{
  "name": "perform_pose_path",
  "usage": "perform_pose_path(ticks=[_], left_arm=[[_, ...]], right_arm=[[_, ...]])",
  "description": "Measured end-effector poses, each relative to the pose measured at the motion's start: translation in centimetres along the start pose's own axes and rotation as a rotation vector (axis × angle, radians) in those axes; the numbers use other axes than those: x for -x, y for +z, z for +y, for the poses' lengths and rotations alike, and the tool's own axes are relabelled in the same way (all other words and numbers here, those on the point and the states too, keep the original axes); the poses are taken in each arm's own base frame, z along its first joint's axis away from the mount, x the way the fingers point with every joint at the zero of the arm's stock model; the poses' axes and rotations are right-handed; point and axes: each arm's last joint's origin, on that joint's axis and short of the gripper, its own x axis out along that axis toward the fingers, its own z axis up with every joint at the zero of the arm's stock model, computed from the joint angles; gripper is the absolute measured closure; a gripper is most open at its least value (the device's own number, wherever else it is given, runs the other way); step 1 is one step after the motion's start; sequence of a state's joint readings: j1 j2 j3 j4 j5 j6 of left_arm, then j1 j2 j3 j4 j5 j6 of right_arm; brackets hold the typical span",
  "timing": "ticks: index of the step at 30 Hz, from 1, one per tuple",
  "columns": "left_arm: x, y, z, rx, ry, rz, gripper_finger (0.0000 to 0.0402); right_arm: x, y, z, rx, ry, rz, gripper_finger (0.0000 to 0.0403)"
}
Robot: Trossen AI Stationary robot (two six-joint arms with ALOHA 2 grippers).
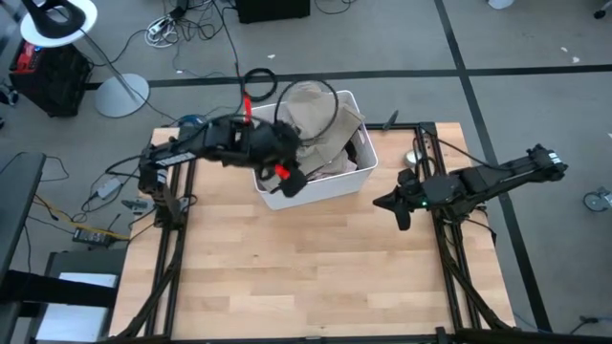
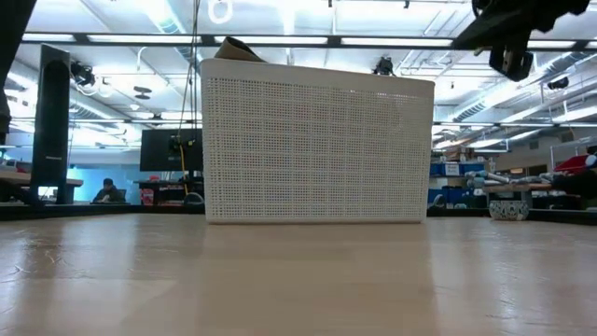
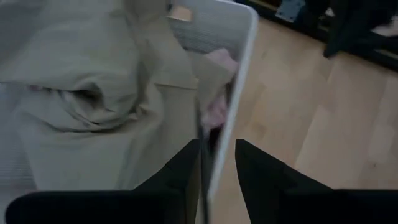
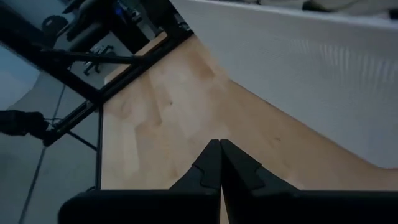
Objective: Sort clothes
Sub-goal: Return to Home Position
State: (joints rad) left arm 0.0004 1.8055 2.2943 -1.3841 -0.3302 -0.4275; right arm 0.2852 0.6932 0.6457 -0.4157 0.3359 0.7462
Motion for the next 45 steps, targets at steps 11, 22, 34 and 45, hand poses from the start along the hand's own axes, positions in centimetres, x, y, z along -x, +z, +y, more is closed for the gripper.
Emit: perform_pose_path(ticks=[11,22,34,45], left_arm=[[-1.3,-3.4,-5.3,-0.063,-0.053,-0.033,0.0296],[-1.5,-9.5,-5.6,-0.008,-0.197,-0.220,0.0296],[-5.6,-16.0,-4.4,0.058,-0.287,-0.306,0.0296],[-7.7,-19.0,-4.5,0.044,-0.252,-0.251,0.0296]], right_arm=[[2.0,2.3,1.1,0.113,0.002,0.000,0.0400],[2.2,2.5,1.4,0.175,0.028,0.006,0.0399],[2.1,2.5,1.4,0.216,0.024,0.011,0.0399],[2.1,2.1,1.1,0.345,-0.001,0.048,0.0399]])
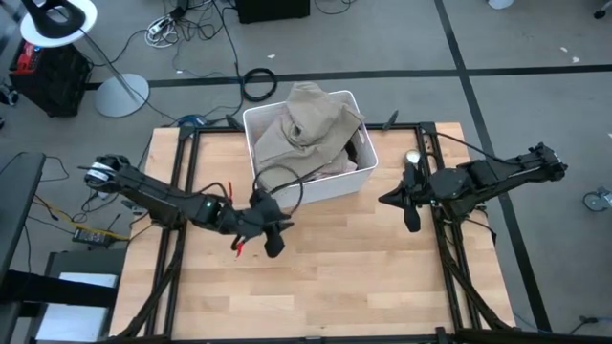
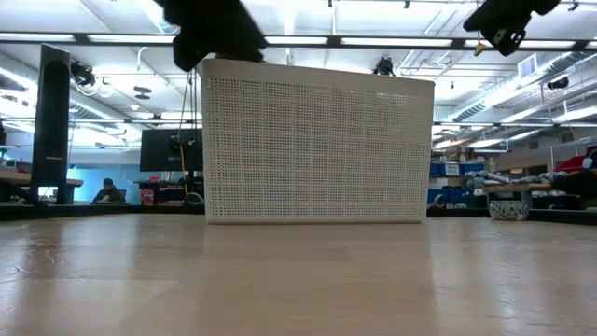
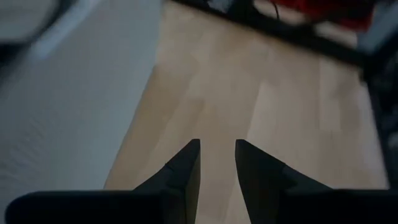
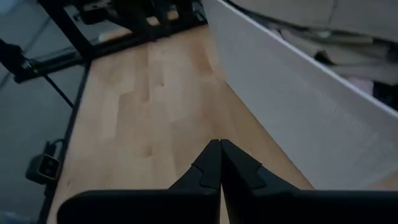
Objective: Sort clothes
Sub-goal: Return to Home Position
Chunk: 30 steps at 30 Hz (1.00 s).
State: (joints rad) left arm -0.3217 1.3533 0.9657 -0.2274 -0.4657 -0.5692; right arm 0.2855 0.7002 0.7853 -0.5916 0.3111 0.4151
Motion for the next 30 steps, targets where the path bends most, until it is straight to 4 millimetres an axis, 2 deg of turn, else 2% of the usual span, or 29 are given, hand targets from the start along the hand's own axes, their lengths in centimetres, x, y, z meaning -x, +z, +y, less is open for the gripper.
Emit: perform_pose_path(ticks=[8,13,18,22,27,30], left_arm=[[0.7,-1.3,-1.0,-0.236,0.044,-0.036,0.0296],[1.6,-1.7,-1.8,-0.275,0.116,-0.101,0.0296],[2.5,-2.4,-2.6,-0.340,0.078,-0.089,0.0296],[2.8,-3.1,-2.9,-0.363,0.063,-0.077,0.0296],[2.3,-5.3,-2.4,-0.303,-0.062,-0.234,0.0296],[2.5,-6.7,-1.3,-0.263,-0.164,-0.362,0.0296]], right_arm=[[-0.9,-1.0,-0.1,-0.035,-0.015,0.036,0.0399],[-2.2,-1.9,0.0,-0.051,-0.011,0.027,0.0398],[-3.5,-3.6,-0.3,-0.052,-0.016,0.036,0.0398],[-4.3,-4.3,-0.4,-0.095,0.010,-0.021,0.0398],[-4.9,-4.7,-0.3,-0.120,0.043,-0.089,0.0398],[-4.8,-4.5,-0.3,-0.122,0.051,-0.104,0.0398]])
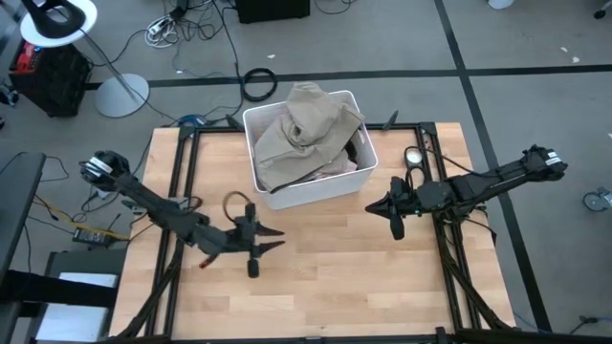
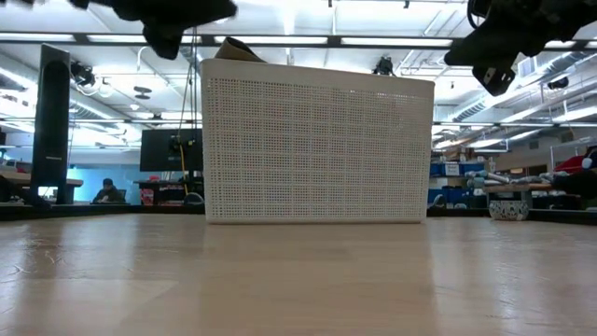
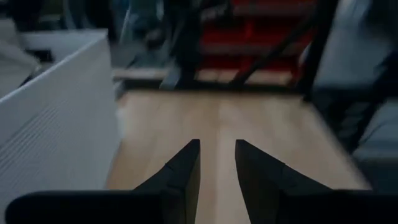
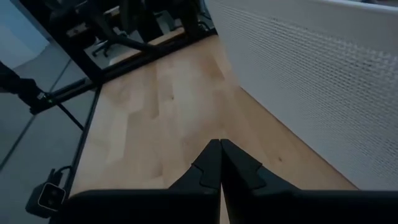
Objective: Sort clothes
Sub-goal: Return to Home Position
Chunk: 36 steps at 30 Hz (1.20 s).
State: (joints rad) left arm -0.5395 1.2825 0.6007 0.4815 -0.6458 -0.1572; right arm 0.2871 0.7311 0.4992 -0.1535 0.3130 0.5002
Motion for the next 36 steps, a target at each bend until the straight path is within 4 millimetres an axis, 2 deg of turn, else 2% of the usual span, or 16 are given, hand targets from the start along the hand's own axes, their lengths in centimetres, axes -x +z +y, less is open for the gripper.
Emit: perform_pose_path(ticks=[5,12,22,28,36], left_arm=[[2.6,-2.0,2.2,0.068,-0.052,-0.147,0.0296],[5.7,-4.0,5.5,0.155,-0.108,-0.184,0.0296],[8.2,-4.6,8.4,0.110,-0.074,-0.081,0.0296],[10.6,-3.9,9.7,0.088,-0.080,-0.139,0.0296],[13.1,-4.6,11.2,0.125,-0.138,-0.127,0.0296]], right_arm=[[0.0,0.0,0.0,0.004,0.002,-0.003,0.0398],[0.0,0.0,0.0,0.023,-0.001,-0.001,0.0398],[0.0,0.1,0.0,0.021,-0.007,-0.009,0.0398],[0.0,0.2,0.0,0.015,-0.012,-0.031,0.0396],[0.0,0.3,-0.1,0.013,-0.047,-0.054,0.0397]])
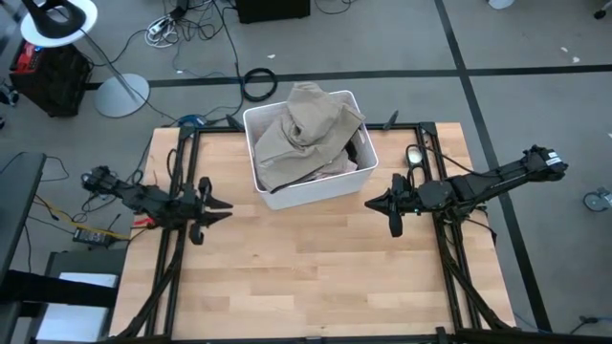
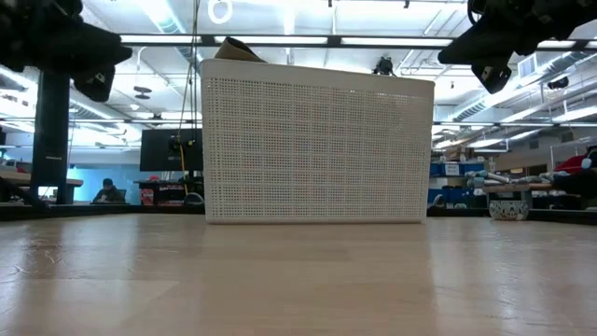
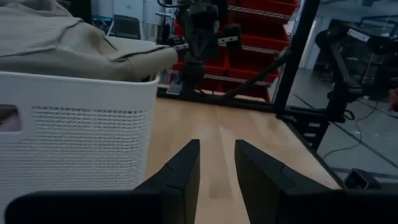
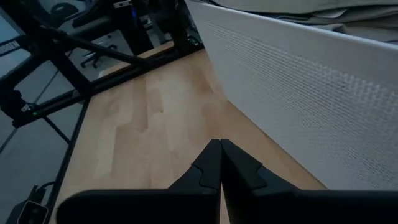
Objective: Sort clothes
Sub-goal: Return to Home Position
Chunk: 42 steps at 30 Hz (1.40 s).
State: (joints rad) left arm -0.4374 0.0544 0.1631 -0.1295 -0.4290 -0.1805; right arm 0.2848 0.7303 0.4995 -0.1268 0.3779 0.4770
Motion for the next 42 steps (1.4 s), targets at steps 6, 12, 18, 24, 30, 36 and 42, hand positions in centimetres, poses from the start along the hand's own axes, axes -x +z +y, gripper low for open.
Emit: perform_pose_path(ticks=[6,12,18,24,30,36,42], left_arm=[[0.5,-0.4,0.3,-0.086,0.008,0.027,0.0296],[0.5,-0.5,0.3,-0.098,0.010,0.035,0.0296],[0.4,-0.4,0.3,-0.114,0.010,0.027,0.0296],[0.5,-0.5,0.3,-0.162,0.011,0.033,0.0296],[0.4,-0.3,0.3,-0.115,0.009,0.019,0.0296],[0.3,-0.8,0.0,-0.080,-0.100,0.045,0.0296],[0.0,-1.6,-0.1,-0.072,-0.123,0.037,0.0296]], right_arm=[[0.0,-0.1,-0.1,0.013,-0.005,0.010,0.0395],[0.0,-0.2,-0.1,0.017,-0.008,0.016,0.0396],[0.0,-0.1,-0.1,0.017,-0.007,0.015,0.0394],[0.0,0.0,0.0,0.015,-0.002,0.006,0.0396],[0.0,0.0,0.0,0.081,0.004,0.003,0.0394],[0.1,-0.1,0.2,0.111,0.018,0.008,0.0396],[-0.5,-1.4,-0.2,0.055,0.032,-0.024,0.0394]])
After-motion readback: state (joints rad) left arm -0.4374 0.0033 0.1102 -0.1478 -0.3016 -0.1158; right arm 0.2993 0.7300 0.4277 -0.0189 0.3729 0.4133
